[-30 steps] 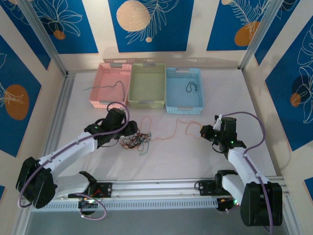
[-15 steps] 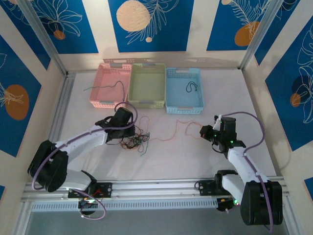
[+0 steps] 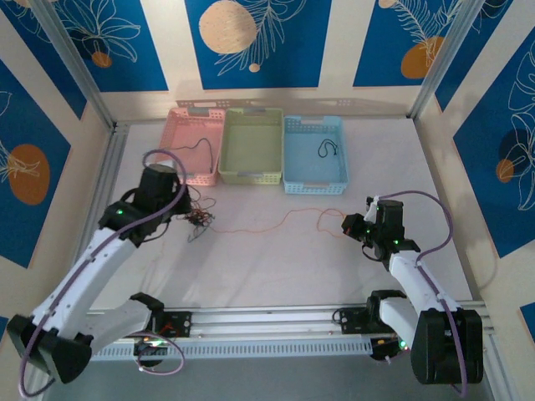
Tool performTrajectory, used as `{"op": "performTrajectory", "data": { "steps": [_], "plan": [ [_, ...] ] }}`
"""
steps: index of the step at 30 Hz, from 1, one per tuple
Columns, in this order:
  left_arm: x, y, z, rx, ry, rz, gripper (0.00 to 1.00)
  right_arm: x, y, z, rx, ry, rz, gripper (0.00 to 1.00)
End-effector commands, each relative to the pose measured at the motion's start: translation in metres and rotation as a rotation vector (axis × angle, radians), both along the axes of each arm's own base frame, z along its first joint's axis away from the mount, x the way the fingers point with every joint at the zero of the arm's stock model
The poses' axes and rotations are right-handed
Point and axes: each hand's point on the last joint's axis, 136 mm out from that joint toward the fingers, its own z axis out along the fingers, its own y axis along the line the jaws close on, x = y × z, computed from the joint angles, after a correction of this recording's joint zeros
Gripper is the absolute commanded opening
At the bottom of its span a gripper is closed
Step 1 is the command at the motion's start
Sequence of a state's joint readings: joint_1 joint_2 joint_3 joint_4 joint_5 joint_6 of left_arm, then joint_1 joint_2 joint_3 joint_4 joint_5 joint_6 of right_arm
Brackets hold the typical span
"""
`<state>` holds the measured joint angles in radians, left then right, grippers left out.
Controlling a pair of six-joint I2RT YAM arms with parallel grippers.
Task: Untangle the cables
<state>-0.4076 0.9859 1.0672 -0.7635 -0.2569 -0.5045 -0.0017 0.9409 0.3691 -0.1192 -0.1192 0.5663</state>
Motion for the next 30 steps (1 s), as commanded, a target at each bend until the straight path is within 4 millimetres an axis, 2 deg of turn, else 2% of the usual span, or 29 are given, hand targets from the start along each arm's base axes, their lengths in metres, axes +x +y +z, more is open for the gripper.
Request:
{"op": "performTrajectory", "data": {
  "steps": [1,6,13,16,19,22,26,28,30],
  "plan": [
    [-0.021,0.040,0.027,0.134,-0.005,0.041,0.00,0.000,-0.001,0.000,-0.011,-0.005,-0.007,0.00],
    [-0.041,0.081,0.068,0.269,-0.043,0.117,0.00,-0.001,-0.004,-0.002,-0.018,0.004,-0.023,0.00],
    [-0.059,0.117,0.116,0.416,-0.108,0.211,0.00,-0.002,-0.009,-0.004,-0.031,0.016,-0.057,0.00],
    [-0.061,0.133,0.124,0.503,-0.099,0.262,0.00,-0.003,-0.018,-0.003,-0.029,0.017,-0.105,0.00],
    [-0.060,0.136,0.126,0.517,-0.085,0.271,0.00,-0.006,-0.030,-0.003,-0.002,0.017,-0.170,0.00],
    [-0.053,0.111,0.122,0.398,-0.121,0.161,0.00,-0.008,-0.035,0.002,0.035,0.005,-0.180,0.00],
    [-0.041,0.047,0.103,0.143,-0.120,-0.107,0.00,-0.006,-0.017,0.020,0.053,-0.045,-0.077,0.01],
    [-0.040,0.006,0.093,-0.015,-0.094,-0.276,0.00,-0.007,-0.005,0.028,0.069,-0.051,-0.024,0.16],
    [-0.040,-0.024,0.085,-0.157,-0.077,-0.384,0.00,-0.008,0.007,0.037,0.067,-0.050,0.027,0.28]
  ]
}}
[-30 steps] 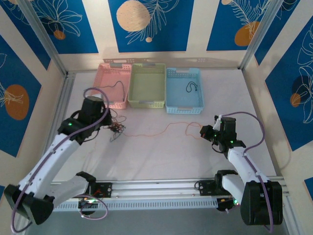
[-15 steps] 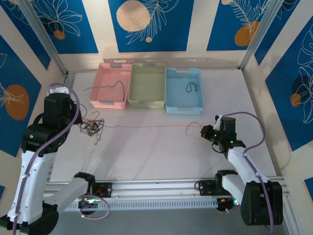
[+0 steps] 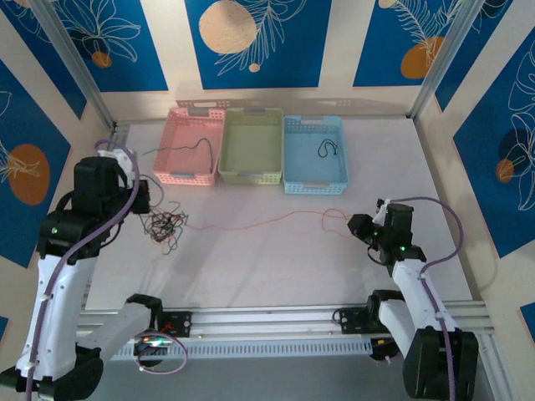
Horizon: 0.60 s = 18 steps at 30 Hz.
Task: Untangle the cables
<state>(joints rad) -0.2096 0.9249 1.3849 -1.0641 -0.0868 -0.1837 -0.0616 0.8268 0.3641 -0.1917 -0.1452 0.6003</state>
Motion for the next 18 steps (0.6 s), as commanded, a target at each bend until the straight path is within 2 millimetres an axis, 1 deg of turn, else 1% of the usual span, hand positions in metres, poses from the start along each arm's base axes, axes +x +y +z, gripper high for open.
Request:
{"op": "performTrajectory", "data": {
  "steps": [1,3,4,5,6,9,13,15,18],
  "plan": [
    [-0.001,-0.069,-0.003,-0.299,0.028,-0.281,0.00,-0.001,0.023,0.027,0.021,-0.031,0.109,0.32],
    [0.001,-0.082,-0.013,-0.365,0.039,-0.330,0.00,-0.003,0.033,0.039,0.001,-0.035,0.159,0.43],
    [0.001,-0.086,-0.018,-0.379,0.048,-0.344,0.00,-0.005,0.037,0.044,-0.011,-0.028,0.175,0.48],
    [0.003,-0.089,-0.024,-0.388,0.063,-0.357,0.00,-0.007,0.040,0.050,-0.026,-0.023,0.194,0.52],
    [0.003,-0.092,-0.031,-0.393,0.085,-0.370,0.00,-0.010,0.047,0.057,-0.036,-0.029,0.231,0.53],
    [0.006,-0.094,-0.042,-0.394,0.104,-0.379,0.00,-0.017,0.066,0.076,-0.058,-0.055,0.328,0.55],
    [0.010,-0.097,-0.052,-0.406,0.125,-0.384,0.00,-0.025,0.093,0.095,-0.073,-0.064,0.456,0.55],
    [0.011,-0.100,-0.054,-0.419,0.135,-0.390,0.00,-0.031,0.118,0.103,-0.061,-0.096,0.572,0.55],
    [0.012,-0.100,-0.053,-0.427,0.125,-0.385,0.00,-0.038,0.151,0.102,-0.045,-0.103,0.687,0.55]
  ]
}}
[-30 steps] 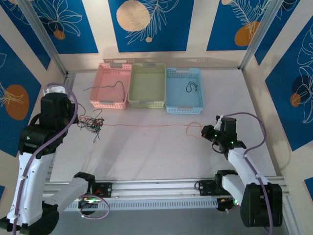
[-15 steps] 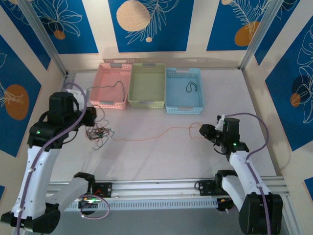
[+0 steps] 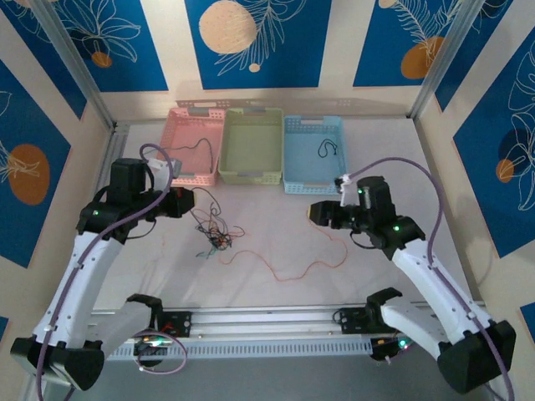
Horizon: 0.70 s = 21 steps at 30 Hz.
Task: Untangle the cables
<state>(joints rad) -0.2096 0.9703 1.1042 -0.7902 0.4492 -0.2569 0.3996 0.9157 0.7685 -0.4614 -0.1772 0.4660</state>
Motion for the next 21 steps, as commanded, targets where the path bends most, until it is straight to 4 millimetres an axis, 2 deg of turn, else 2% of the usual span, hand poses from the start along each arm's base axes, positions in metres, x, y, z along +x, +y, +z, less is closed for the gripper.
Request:
{"op": "performTrajectory", "data": {
  "steps": [1,6,8,12,15,18,21],
  "plan": [
    [0.002,-0.007,0.008,-0.052,-0.024,-0.020,0.00,-0.016,0.037,-0.004,0.005,0.017,0.163,0.54],
    [0.004,-0.006,0.013,-0.066,-0.031,0.005,0.00,-0.036,0.108,-0.018,0.033,0.015,0.379,0.54],
    [0.006,-0.002,0.012,-0.056,-0.027,0.034,0.00,-0.048,0.137,-0.024,0.048,0.011,0.480,0.54],
    [0.011,0.005,0.005,-0.032,-0.002,0.085,0.00,-0.060,0.187,-0.041,0.030,0.004,0.628,0.56],
    [0.013,0.009,0.003,-0.018,0.000,0.113,0.00,-0.053,0.212,-0.054,0.026,-0.005,0.663,0.58],
    [0.014,0.010,0.005,-0.018,-0.002,0.123,0.00,-0.042,0.225,-0.067,0.029,-0.010,0.658,0.59],
    [0.014,0.010,0.007,-0.021,-0.003,0.125,0.00,-0.047,0.240,-0.070,0.063,0.008,0.714,0.59]
  ]
}}
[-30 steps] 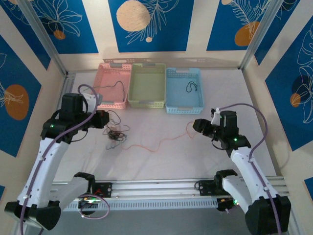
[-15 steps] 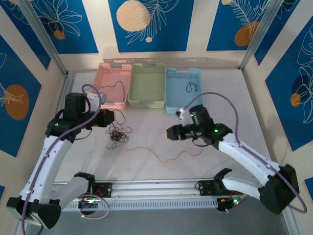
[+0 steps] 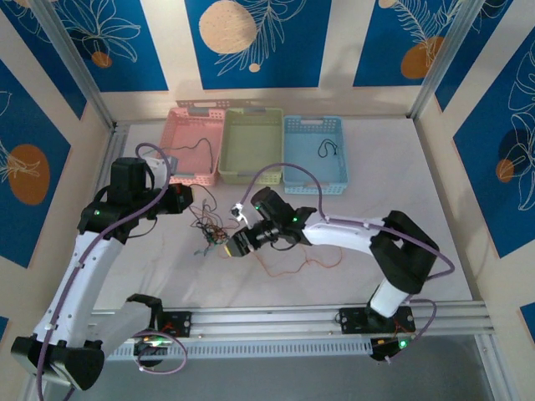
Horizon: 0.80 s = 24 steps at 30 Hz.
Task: Untangle the cables
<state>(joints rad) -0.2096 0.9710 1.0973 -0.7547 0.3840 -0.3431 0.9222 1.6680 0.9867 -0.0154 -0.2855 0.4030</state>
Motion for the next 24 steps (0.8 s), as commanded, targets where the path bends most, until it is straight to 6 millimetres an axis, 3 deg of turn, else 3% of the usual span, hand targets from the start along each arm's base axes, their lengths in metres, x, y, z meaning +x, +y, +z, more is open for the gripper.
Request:
{"op": "performTrajectory", "data": {
  "steps": [1,16,20,24],
  "plan": [
    [0.004,0.002,0.007,-0.007,-0.016,0.025,0.00,-0.001,0.025,0.014,0.090,-0.033,0.081,0.59],
    [0.007,0.007,0.004,0.020,-0.016,0.048,0.00,-0.007,0.063,-0.021,0.113,0.055,0.112,0.58],
    [0.007,0.007,0.004,0.016,-0.017,0.049,0.00,-0.012,0.065,-0.028,0.108,0.068,0.130,0.53],
    [0.006,0.008,0.003,0.023,-0.015,0.053,0.00,-0.014,0.062,-0.027,0.105,0.051,0.144,0.37]
  ]
}}
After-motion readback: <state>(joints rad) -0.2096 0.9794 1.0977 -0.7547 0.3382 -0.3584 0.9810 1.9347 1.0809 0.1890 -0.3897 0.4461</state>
